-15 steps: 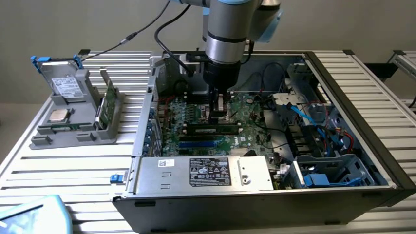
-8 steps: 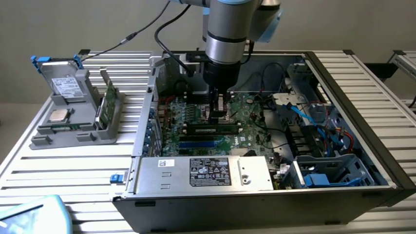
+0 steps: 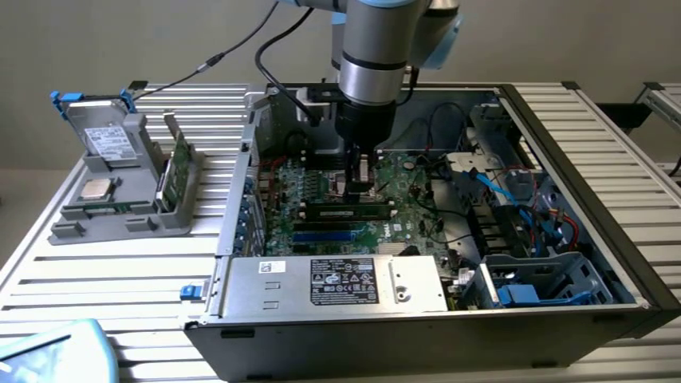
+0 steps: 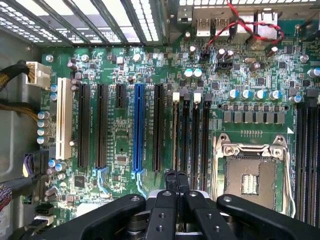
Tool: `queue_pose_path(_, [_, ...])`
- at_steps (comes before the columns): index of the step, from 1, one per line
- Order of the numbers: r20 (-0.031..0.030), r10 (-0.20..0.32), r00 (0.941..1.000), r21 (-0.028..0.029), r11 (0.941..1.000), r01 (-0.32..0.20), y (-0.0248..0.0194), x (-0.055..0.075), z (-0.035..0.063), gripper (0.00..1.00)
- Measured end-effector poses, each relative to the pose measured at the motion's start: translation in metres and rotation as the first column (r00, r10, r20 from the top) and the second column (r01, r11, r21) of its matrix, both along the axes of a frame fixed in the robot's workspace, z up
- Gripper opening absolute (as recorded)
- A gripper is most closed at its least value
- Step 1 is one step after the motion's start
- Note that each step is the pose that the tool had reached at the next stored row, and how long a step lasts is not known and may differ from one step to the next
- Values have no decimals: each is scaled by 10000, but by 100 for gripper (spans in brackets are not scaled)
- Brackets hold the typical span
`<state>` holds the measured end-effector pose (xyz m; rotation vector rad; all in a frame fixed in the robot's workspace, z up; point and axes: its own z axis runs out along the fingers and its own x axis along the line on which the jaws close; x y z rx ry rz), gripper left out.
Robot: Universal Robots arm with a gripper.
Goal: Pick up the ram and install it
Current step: 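Press down the ram until it locks into place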
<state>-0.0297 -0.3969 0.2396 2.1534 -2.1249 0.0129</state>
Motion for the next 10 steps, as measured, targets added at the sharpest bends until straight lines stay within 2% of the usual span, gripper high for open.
queue_pose_path(5, [4, 1, 10000, 25, 10000, -1, -26, 141, -4, 11])
queue_pose_path(10, [71, 0, 10000, 37, 10000, 0, -33, 194, -14, 11])
